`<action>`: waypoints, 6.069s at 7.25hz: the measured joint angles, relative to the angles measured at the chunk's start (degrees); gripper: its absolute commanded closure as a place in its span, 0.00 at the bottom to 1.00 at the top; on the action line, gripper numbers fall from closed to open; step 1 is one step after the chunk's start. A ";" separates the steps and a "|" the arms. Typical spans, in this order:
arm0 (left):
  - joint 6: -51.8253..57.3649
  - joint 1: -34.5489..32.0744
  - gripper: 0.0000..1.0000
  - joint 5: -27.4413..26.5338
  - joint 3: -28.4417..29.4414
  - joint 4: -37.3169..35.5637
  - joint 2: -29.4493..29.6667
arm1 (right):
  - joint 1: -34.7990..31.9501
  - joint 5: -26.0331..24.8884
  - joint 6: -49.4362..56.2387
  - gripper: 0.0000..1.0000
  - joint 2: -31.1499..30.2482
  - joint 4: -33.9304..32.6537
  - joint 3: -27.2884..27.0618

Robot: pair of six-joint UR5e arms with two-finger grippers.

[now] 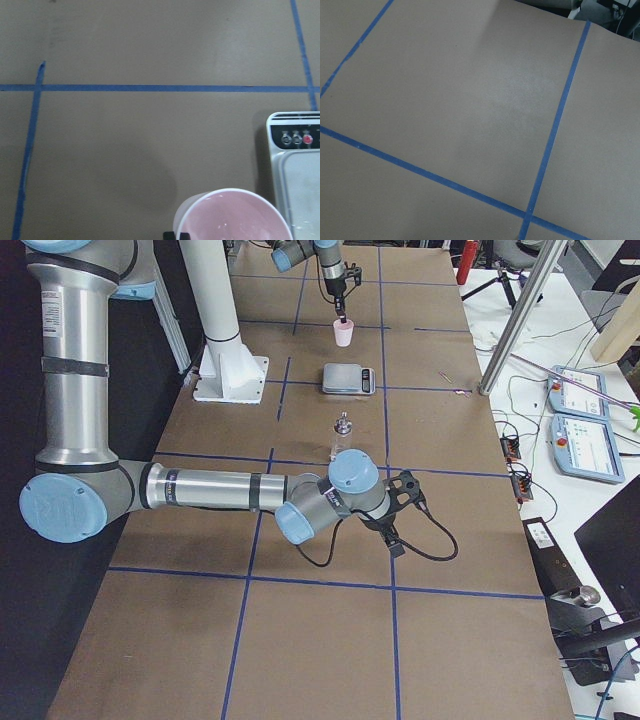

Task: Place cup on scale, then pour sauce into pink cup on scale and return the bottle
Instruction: 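Carry the pink cup with the left gripper onto the scale, then open the left gripper and withdraw it from the cup, then reach the right gripper to the glass sauce bottle and grasp it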

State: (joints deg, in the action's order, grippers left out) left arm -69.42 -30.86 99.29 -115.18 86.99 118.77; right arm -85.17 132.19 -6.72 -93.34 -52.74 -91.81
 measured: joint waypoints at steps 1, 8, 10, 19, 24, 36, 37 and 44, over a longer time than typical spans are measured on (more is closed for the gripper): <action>-1.09 0.28 1.00 0.99 3.76 -0.95 4.70 | 0.00 0.00 -0.03 0.00 0.00 0.01 -0.03; -3.56 2.49 1.00 1.59 14.16 2.12 13.64 | 0.00 0.00 -0.03 0.00 0.09 0.00 -0.03; -3.44 2.55 1.00 1.52 15.06 2.86 13.69 | 0.00 0.00 -0.01 0.00 0.09 0.00 0.04; -1.33 2.41 0.00 1.53 13.85 5.36 12.02 | 0.00 0.00 0.00 0.00 0.09 -0.06 0.22; 27.74 -12.87 0.00 7.27 -3.14 0.50 -7.40 | 2.08 4.97 -13.57 0.00 0.83 -0.36 -5.06; 83.85 -63.82 0.00 34.54 17.06 0.59 -30.17 | 60.02 -47.15 -60.17 0.00 -0.54 -23.54 -45.06; 83.64 -63.81 0.00 34.61 16.97 0.64 -30.23 | 63.07 -52.51 -60.88 0.00 -3.21 -16.28 -41.40; 83.63 -63.71 0.00 36.16 16.23 0.73 -30.09 | 67.16 -66.75 -60.62 0.00 -3.90 6.71 -20.04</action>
State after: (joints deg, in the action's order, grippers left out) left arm 14.21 -94.58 135.45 -98.95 87.72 88.67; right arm -18.00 65.44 -67.34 -97.24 -46.03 -111.85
